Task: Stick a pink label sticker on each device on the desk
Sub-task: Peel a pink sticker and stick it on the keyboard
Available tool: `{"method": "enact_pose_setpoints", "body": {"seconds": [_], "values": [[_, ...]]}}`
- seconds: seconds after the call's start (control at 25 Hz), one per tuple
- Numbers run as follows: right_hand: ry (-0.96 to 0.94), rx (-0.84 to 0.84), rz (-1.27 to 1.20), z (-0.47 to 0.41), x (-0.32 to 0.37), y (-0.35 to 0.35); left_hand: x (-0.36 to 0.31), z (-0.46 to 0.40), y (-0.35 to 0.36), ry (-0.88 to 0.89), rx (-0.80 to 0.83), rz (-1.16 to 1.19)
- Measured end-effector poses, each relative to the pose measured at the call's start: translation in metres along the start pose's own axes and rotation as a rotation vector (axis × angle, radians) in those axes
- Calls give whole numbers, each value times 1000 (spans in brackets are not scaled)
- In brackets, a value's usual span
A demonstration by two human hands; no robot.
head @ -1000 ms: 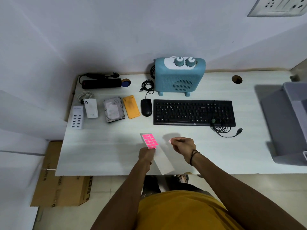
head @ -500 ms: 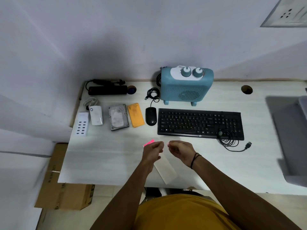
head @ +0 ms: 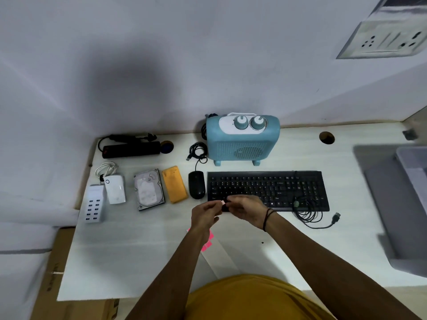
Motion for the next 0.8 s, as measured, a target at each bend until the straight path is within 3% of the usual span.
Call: {"method": "enact_pose_setpoints", "body": {"seconds": [0.08,0.2,0.32,0.44,0.64,0.8], "values": [[-95,-55,342,-22,29,-20,0,-9,2,-109,3,14],[-303,-149,1255,-58,78,-43,7,-17,17,-286,140,-62],[-222,-86,1627,-89,100,-57,7,-19,39,-354,236,-143],[-85,53,1820,-108,98,-66,3,-24,53,-389,269,-97],[-23,130,1896,-106,108,-63,4,-23,74,-402,295,48],[-175,280,1765,-79,122,-60,6,-19,83,-357,291,80]]}}
Point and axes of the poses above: each hand's wrist, its own z-axis away from the middle knuckle, its own y-axis out of the palm, x = y × z, the point moved 4 cm from there along -z, towards the middle knuckle, and after that the axes turned 6 degrees about -y, right-handed, at the moved point
